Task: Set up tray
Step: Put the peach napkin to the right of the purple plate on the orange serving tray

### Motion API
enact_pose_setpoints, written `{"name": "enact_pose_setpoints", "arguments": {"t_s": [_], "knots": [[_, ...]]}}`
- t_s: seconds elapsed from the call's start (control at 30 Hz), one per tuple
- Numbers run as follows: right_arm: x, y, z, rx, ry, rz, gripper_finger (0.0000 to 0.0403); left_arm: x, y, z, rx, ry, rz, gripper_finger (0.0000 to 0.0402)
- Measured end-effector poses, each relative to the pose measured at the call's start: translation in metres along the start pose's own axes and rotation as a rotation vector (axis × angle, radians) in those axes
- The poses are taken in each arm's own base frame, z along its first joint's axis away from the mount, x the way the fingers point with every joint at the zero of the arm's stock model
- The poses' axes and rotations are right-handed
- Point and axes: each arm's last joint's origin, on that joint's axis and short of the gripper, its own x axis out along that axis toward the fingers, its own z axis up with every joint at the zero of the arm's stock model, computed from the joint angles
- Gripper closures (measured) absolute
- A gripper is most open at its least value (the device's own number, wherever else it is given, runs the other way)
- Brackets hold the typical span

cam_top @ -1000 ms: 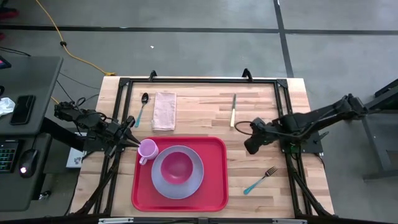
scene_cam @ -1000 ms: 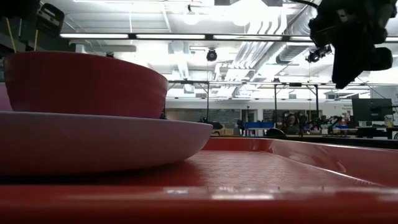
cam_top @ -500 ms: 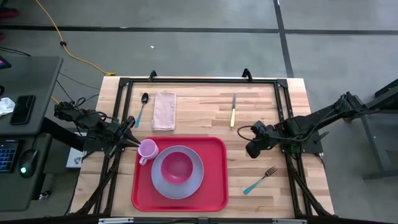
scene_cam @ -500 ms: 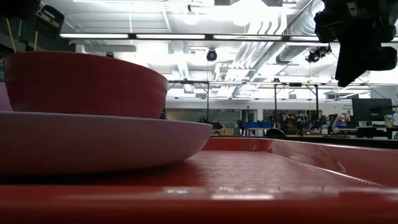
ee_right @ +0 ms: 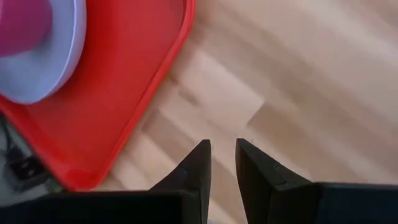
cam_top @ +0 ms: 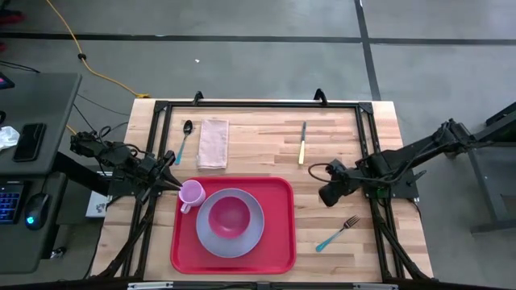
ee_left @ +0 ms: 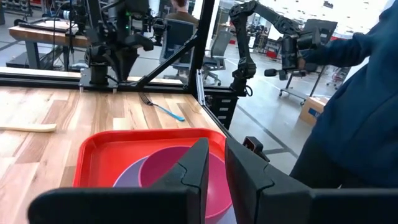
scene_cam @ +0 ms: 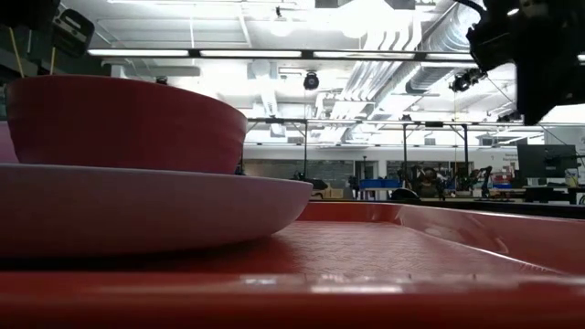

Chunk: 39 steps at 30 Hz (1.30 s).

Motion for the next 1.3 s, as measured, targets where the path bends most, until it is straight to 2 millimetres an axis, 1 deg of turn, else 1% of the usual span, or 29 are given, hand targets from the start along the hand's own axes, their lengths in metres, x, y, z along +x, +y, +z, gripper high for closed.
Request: {"name": "enact_pose_setpoints", "arguments": {"t_s": [0.13, 0.43, 0.57, 0.67, 0.8, 0.97, 1.13, 1.3], "knots": [[-0.001, 0.002, -0.007, 0.061, 0.045, 0.015, 0.035, 0.0, 0.0, 0.0, 0.0, 0.0, 0.0, 0.0316], [-0.003, 0.008, -0.033, 0.173, 0.112, 0.041, 0.035, 0.0, 0.0, 0.0, 0.0, 0.0, 0.0, 0.0316], [-0.005, 0.011, -0.039, 0.184, 0.094, 0.065, 0.035, 0.0, 0.0, 0.0, 0.0, 0.004, 0.001, 0.0316], [-0.005, 0.011, -0.039, 0.182, 0.052, 0.068, 0.035, 0.0, 0.0, -0.001, 0.001, 0.01, 0.002, 0.0316], [-0.004, 0.011, -0.034, 0.174, 0.011, 0.071, 0.035, 0.0, 0.0, -0.001, 0.001, 0.01, 0.002, 0.0316], [0.002, 0.014, -0.021, 0.143, -0.049, 0.079, 0.035, 0.0, 0.0, -0.001, -0.003, 0.007, 0.001, 0.0316], [0.009, 0.024, -0.001, 0.101, -0.115, 0.143, 0.035, 0.0, 0.0, -0.001, -0.003, 0.007, 0.001, 0.0316], [0.021, 0.031, 0.026, 0.047, -0.131, 0.206, 0.035, 0.0, 0.0, -0.001, -0.002, 0.007, 0.001, 0.0316]]}}
